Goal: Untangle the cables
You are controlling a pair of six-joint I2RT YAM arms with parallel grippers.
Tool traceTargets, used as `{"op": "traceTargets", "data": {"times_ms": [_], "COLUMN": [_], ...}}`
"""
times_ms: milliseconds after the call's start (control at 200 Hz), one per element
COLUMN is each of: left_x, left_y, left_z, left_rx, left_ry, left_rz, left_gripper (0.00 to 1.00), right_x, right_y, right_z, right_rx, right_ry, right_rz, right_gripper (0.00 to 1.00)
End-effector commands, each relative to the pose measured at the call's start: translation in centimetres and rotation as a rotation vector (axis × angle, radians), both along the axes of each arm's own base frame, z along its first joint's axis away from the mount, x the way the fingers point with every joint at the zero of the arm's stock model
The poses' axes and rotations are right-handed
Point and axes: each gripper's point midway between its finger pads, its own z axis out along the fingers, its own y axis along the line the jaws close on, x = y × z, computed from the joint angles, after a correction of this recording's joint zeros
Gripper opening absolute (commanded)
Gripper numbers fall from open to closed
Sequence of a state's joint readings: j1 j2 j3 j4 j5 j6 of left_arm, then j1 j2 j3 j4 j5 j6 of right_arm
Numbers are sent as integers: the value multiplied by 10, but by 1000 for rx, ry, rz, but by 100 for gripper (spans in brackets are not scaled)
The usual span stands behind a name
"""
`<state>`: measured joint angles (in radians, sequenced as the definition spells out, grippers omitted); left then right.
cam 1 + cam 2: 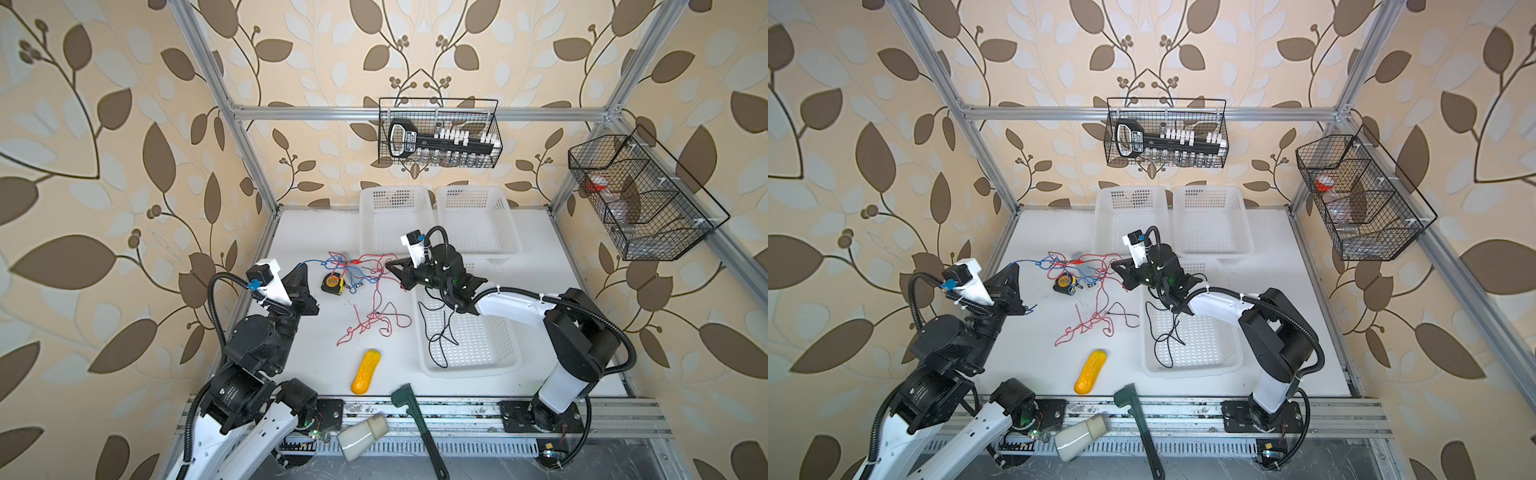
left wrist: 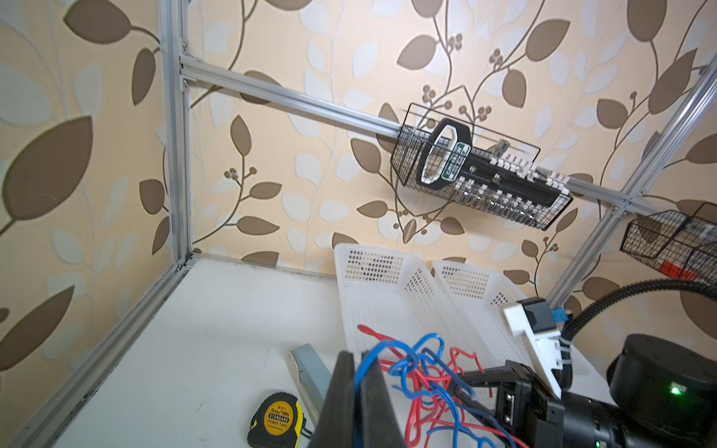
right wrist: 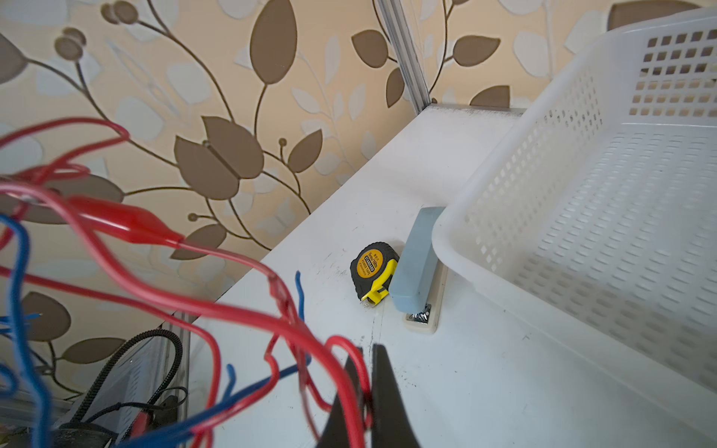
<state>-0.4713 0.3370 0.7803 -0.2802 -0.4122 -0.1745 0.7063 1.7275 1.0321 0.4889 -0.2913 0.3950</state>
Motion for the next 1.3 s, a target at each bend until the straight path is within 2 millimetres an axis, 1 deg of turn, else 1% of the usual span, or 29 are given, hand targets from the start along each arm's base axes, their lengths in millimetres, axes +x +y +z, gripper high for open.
{"op": "traceTargets", "data": {"times_ms": [0,95,160,230,305,350,410,450,515,640,675,735,890,1000,1070,1150,1225,1295], "left_x": [-37,-27,-17,-4,7,14,22,27,35,41,42,42,43,44,44,41,40,41], "left_y": [48,32,17,-6,-30,-42,-51,-55,-59,-63,-64,-66,-71,-74,-79,-89,-92,-94], "left_z": [76,67,60,51,42,35,25,17,5,-10,-12,-16,-24,-30,-31,-32,-33,-35], "left_rx": [-150,-131,-121,-98,-76,-68,-62,-55,-48,-43,-38,-32,-17,-10,-9,6,10,21], "left_ry": [-249,-212,-183,-144,-106,-77,-38,-8,35,75,80,89,108,124,126,111,104,107], "left_rz": [168,102,40,-52,-156,-201,-228,-234,-236,-238,-240,-253,-278,-286,-313,-371,-391,-399], "left_gripper": [0,0,0,0,0,0,0,0,0,0,0,0,0,0,0,0,0,0], "right_x": [14,14,13,10,3,0,-2,-2,-3,-6,-7,-9,-17,-23,-28,-36,-47,-56], "right_y": [-30,-29,-28,-25,-21,-20,-20,-20,-21,-21,-21,-21,-27,-33,-35,-34,-31,-29], "right_z": [-43,-39,-39,-38,-32,-29,-25,-23,-17,-5,-2,5,25,40,48,59,70,75], "right_rx": [-157,-170,-193,-224,-249,-257,-258,-259,-266,-274,-276,-281,-292,-290,-281,-261,-233,-219], "right_ry": [71,62,52,33,0,-12,-19,-23,-35,-58,-65,-75,-117,-147,-163,-183,-197,-199], "right_rz": [-123,-122,-125,-122,-105,-100,-93,-92,-86,-70,-64,-48,-36,-29,-20,12,67,112], "right_gripper": [0,0,0,0,0,2,6,10,12,18,22,31,46,51,51,52,55,57]}}
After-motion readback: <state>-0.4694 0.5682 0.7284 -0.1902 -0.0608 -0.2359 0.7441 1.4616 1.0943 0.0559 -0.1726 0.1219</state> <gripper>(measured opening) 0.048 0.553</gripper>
